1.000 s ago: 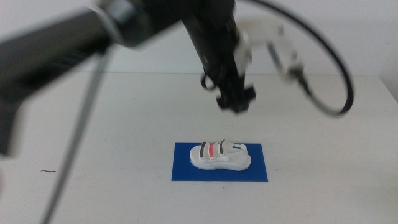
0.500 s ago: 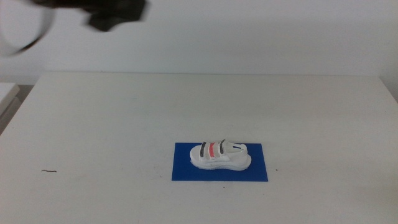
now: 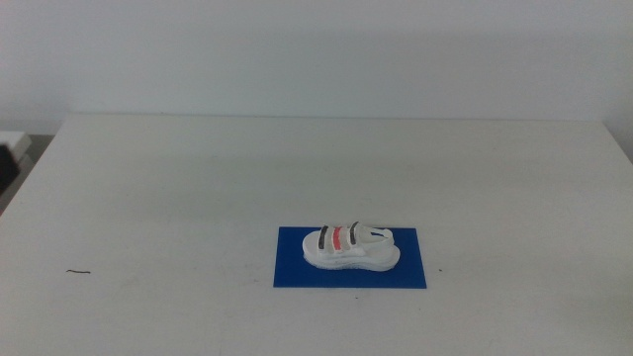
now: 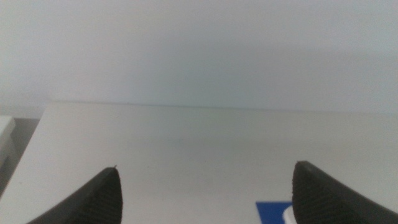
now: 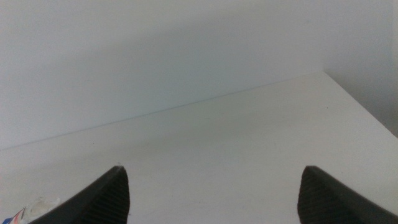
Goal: Use one arm to grab the shoe from the table and place it on the mat.
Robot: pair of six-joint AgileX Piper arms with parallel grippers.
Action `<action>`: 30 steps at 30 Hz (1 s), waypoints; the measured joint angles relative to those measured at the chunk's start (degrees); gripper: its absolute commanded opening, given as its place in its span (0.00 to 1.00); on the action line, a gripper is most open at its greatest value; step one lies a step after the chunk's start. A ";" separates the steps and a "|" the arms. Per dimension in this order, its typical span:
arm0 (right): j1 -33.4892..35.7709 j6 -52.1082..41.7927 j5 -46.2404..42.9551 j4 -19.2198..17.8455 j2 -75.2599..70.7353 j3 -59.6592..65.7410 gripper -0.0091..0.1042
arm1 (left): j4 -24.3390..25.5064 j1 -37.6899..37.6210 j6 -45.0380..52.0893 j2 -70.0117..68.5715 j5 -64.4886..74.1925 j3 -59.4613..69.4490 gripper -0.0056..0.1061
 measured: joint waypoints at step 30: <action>0.00 0.00 0.00 0.00 0.00 0.00 0.78 | -30.59 32.50 35.74 -25.71 -30.98 39.21 0.89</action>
